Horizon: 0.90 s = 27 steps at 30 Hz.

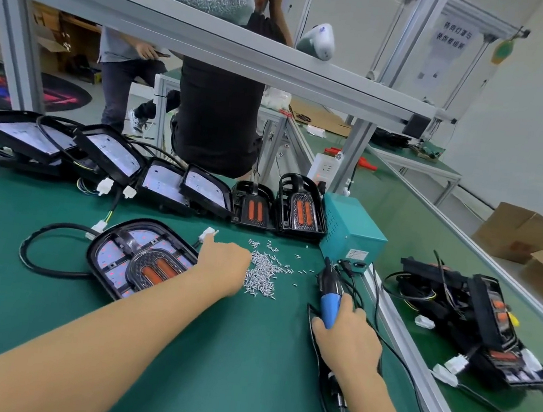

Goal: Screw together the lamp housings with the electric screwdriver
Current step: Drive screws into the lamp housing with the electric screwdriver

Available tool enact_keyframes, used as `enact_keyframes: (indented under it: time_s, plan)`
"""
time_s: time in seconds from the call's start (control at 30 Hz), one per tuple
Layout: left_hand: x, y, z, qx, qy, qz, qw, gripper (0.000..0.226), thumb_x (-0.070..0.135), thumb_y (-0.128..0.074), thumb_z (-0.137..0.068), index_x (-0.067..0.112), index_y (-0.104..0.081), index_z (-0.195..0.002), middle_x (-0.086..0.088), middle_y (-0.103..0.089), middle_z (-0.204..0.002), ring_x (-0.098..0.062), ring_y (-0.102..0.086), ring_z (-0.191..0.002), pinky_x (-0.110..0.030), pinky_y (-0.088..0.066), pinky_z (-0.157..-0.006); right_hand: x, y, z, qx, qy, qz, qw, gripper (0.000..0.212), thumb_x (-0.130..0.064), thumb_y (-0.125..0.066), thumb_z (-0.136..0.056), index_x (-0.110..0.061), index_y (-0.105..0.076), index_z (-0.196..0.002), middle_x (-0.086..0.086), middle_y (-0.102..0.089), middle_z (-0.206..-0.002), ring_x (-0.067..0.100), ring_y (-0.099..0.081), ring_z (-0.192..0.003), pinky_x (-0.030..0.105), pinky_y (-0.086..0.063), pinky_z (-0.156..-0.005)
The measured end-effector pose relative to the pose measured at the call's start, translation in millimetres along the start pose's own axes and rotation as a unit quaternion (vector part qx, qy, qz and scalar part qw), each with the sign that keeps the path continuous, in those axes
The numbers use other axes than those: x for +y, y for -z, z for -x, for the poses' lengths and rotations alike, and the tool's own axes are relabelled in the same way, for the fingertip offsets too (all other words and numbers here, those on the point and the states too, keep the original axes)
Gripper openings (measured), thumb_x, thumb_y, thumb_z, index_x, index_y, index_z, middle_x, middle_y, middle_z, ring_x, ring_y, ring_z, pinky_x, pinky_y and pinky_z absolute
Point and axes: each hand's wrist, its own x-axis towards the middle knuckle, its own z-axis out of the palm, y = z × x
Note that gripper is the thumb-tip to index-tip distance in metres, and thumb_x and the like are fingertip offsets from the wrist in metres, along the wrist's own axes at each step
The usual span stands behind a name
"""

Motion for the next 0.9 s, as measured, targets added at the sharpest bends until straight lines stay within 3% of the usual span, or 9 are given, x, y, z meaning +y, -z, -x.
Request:
enact_keyframes:
  time_s: [0.1, 0.17, 0.3, 0.4, 0.5, 0.63, 0.9]
  plan:
    - [-14.0, 12.7, -4.8, -0.021, 0.055, 0.126, 0.99, 0.017, 0.002, -0.052, -0.08, 0.016, -0.061, -0.078, -0.001, -0.065, -0.081, -0.023, -0.055, -0.084, -0.04, -0.027, -0.095, 3.0, -4.2, -1.2, -0.003, -0.001, -0.035, 0.999, 0.067, -0.046, -0.049, -0.094, -0.014, -0.021, -0.147, 0.009, -0.05, -0.126, 0.027, -0.057, -0.098, 0.031, -0.037, -0.067]
    - [-25.7, 22.8, -8.3, -0.038, 0.089, 0.186, 0.978, 0.018, 0.002, -0.053, -0.082, 0.016, -0.063, -0.087, -0.004, -0.069, -0.1, -0.025, -0.058, -0.097, -0.04, -0.027, -0.101, 3.1, -7.2, -2.4, -0.007, -0.009, -0.048, 0.999, 0.073, -0.045, -0.051, -0.094, -0.01, -0.017, -0.148, 0.01, -0.048, -0.13, 0.027, -0.058, -0.102, 0.03, -0.037, -0.067]
    - [-33.7, 24.0, -9.3, -0.089, 0.083, 0.166, 0.979, 0.008, 0.007, -0.061, -0.078, 0.013, -0.064, -0.082, -0.002, -0.071, -0.1, -0.024, -0.059, -0.097, -0.047, -0.021, -0.109, 1.6, -9.5, -6.0, -0.003, -0.017, -0.042, 0.999, 0.067, -0.047, -0.051, -0.094, -0.007, -0.026, -0.142, 0.008, -0.049, -0.128, 0.025, -0.057, -0.096, 0.029, -0.038, -0.065]
    - [-25.2, 12.0, -10.5, -0.11, 0.065, 0.13, 0.983, 0.02, 0.02, -0.074, -0.073, 0.015, -0.072, -0.092, 0.002, -0.071, -0.099, -0.02, -0.055, -0.107, -0.045, -0.023, -0.105, 1.9, -10.9, -6.7, -0.002, -0.019, -0.04, 0.999, 0.064, -0.047, -0.051, -0.094, -0.008, -0.028, -0.14, 0.008, -0.049, -0.127, 0.025, -0.057, -0.097, 0.03, -0.037, -0.065]
    - [-17.1, 7.3, -12.5, -0.092, 0.049, 0.092, 0.99, 0.012, 0.021, -0.075, -0.07, 0.018, -0.064, -0.074, 0.003, -0.068, -0.083, -0.019, -0.059, -0.091, -0.041, -0.026, -0.096, 3.0, -12.2, -6.8, 0.003, -0.019, -0.042, 0.999, 0.063, -0.046, -0.051, -0.094, -0.008, -0.028, -0.139, 0.007, -0.048, -0.128, 0.026, -0.058, -0.099, 0.03, -0.036, -0.066]
    - [-10.2, 8.0, -16.0, -0.079, 0.052, 0.048, 0.994, 0.036, 0.018, -0.073, -0.072, 0.018, -0.039, -0.06, 0.004, -0.044, -0.058, -0.016, -0.039, -0.058, -0.039, -0.024, -0.086, 3.3, -12.2, -7.1, 0.007, -0.018, -0.042, 0.999, 0.063, -0.047, -0.05, -0.094, -0.008, -0.028, -0.139, 0.007, -0.049, -0.127, 0.025, -0.057, -0.096, 0.03, -0.037, -0.066]
    - [-2.0, 6.5, -14.5, -0.054, 0.046, 0.003, 0.997, 0.03, 0.001, -0.056, -0.081, 0.017, -0.035, -0.065, 0.001, -0.04, -0.062, -0.015, -0.035, -0.055, -0.041, -0.024, -0.103, 3.8, -12.5, -6.2, 0.009, -0.013, -0.038, 0.999, 0.065, -0.048, -0.049, -0.095, -0.008, -0.027, -0.141, 0.006, -0.048, -0.128, 0.024, -0.056, -0.094, 0.029, -0.037, -0.066]
